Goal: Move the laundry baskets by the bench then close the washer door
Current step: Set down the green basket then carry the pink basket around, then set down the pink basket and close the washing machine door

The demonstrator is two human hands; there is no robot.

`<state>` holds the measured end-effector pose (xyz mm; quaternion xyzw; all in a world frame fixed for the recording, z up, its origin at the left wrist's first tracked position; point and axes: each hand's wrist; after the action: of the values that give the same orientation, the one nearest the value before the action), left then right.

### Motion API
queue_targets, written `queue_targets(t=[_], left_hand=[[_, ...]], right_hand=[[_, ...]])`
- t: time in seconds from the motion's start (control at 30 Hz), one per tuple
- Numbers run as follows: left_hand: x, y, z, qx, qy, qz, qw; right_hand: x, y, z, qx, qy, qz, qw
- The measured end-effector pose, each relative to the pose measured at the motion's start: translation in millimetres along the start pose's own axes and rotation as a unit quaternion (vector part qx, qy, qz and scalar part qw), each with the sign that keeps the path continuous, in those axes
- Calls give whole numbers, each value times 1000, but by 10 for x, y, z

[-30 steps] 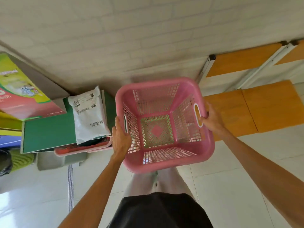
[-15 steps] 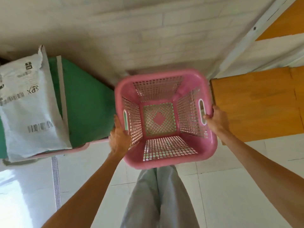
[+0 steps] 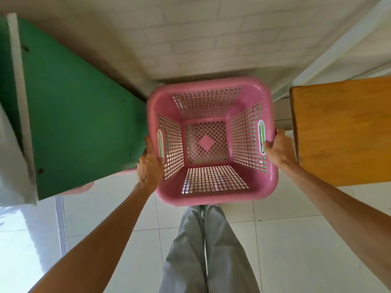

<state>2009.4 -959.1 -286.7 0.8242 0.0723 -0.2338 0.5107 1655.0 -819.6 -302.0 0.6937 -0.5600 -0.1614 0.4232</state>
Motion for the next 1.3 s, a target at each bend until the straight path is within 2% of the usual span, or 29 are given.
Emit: queue_targets(t=[0.3,0.43,0.53,0.73,1.03,1.3], left_hand=[[-150,246,-161,24,-34,-4,999],[-509,620,-507,90,-70,-10,993],[-878,1007,-817,100,-76,-28,992],[-1339,1608,-1511,121,-131,-25,984],[-1496,2104,-2003,149,-212,73,963],[-1956,2224,-2172,187,-334,112,917]], right_hand=[[3,279,-269,54,38,-40,997],[147,589,-911,95,67,-42,992],[313,897,-1491,126,69,-55,988],[412,1360,-2505,131,68,-20,989],[-106,1818,-3450,67,18,53,996],[-896,2036,-4178,8,-94,117,989]])
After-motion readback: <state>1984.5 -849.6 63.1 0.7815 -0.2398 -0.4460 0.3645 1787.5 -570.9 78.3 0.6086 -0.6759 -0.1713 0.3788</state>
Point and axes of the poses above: each hand's wrist, its own z-axis towards the middle knuckle, its own y-axis out of the back of the hand, x = y × z, and after that the axes turned 8 degrees about -y, right-handed
